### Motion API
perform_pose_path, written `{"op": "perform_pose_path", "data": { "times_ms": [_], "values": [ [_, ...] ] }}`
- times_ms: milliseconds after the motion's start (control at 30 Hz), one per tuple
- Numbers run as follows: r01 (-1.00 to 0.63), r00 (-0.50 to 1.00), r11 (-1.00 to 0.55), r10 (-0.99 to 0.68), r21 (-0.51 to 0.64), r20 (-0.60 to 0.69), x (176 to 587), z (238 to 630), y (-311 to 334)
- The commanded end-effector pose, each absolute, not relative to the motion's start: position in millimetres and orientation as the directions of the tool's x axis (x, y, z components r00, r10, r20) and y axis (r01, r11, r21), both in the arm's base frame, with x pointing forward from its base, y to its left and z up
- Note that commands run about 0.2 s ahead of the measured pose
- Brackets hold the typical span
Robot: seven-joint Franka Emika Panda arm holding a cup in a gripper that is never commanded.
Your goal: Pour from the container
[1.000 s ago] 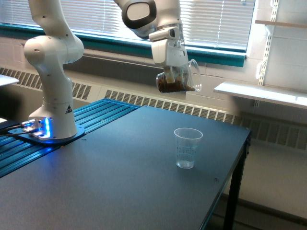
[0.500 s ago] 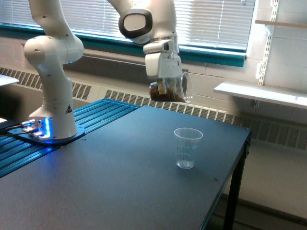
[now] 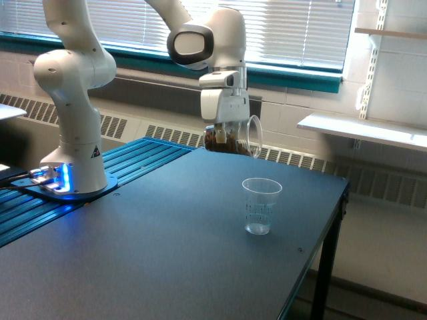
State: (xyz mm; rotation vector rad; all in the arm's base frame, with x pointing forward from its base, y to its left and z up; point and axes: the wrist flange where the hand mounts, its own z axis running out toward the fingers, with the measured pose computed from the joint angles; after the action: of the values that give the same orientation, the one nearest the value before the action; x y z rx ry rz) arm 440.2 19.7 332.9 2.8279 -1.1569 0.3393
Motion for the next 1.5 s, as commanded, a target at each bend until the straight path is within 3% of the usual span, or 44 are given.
{"op": "perform_pose_path", "data": {
  "times_ms": [33, 1500],
  "values": [
    [-0.704, 0.695, -0.71, -0.687, 0.003, 0.211, 440.0, 323.0, 28.0],
    [-0.658, 0.752, -0.74, -0.637, 0.139, 0.167, 463.9, 284.9, 48.0]
  ]
}}
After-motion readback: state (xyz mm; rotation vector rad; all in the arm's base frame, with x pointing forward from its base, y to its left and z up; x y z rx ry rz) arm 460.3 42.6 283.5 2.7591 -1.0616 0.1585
